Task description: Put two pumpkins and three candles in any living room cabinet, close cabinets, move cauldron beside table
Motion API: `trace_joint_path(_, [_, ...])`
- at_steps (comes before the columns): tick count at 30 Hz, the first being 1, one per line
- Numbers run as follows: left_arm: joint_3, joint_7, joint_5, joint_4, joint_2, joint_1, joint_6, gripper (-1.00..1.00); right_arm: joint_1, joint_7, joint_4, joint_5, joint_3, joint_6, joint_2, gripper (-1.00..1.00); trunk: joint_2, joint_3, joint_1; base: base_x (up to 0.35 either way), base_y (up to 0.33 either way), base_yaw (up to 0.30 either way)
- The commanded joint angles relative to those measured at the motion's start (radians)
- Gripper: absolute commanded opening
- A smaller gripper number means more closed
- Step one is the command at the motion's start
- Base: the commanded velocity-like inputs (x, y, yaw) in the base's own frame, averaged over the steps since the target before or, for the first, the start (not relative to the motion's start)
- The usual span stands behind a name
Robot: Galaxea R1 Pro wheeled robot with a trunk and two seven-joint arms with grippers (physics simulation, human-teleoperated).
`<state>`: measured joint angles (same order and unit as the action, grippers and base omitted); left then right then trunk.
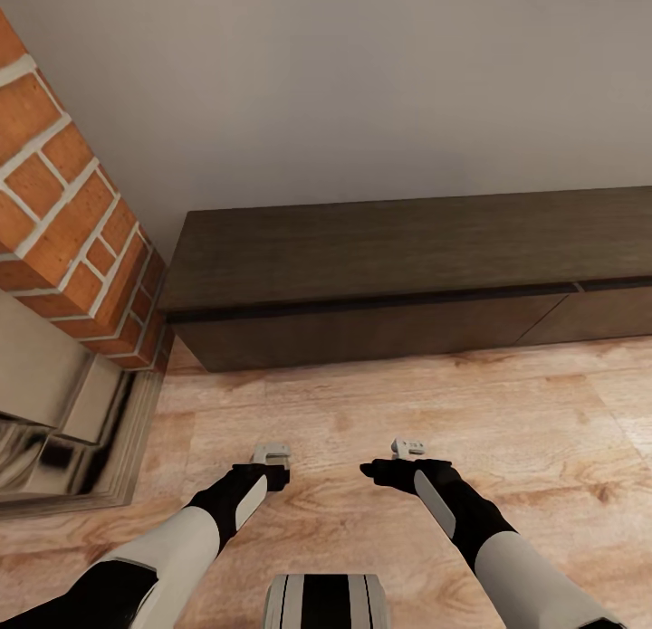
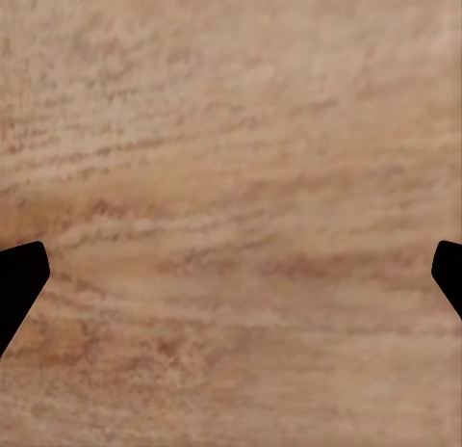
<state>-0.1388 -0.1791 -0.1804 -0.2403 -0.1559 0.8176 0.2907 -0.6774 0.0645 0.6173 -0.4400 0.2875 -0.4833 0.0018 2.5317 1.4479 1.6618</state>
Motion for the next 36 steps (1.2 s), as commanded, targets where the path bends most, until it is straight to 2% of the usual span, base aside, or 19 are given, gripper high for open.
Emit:
trace_joint_path(1, [-0.009,-0.006,-0.01,-0.002,0.001,0.0,0.005,-1.0,0.0,0.002,0.001,0.001,0.001,-0.004,0.0,1.0,0.0,0.001,0.0,0.0,0.0,0.0])
trace_joint_path(18, [-0.009,-0.002,-0.01,-0.006,0.001,0.0,0.006,-1.0,0.0,0.003,-0.013,0.002,0.0,-0.005,0.0,1.0,0.0,0.001,0.0,0.0,0.0,0.0])
trace_joint_path(36, [-0.009,0.002,-0.01,-0.008,0.001,0.0,0.007,-1.0,0.0,0.004,-0.021,0.0,-0.002,-0.003,-0.002,1.0,-0.004,-0.076,-0.008,0.0,0.0,0.0])
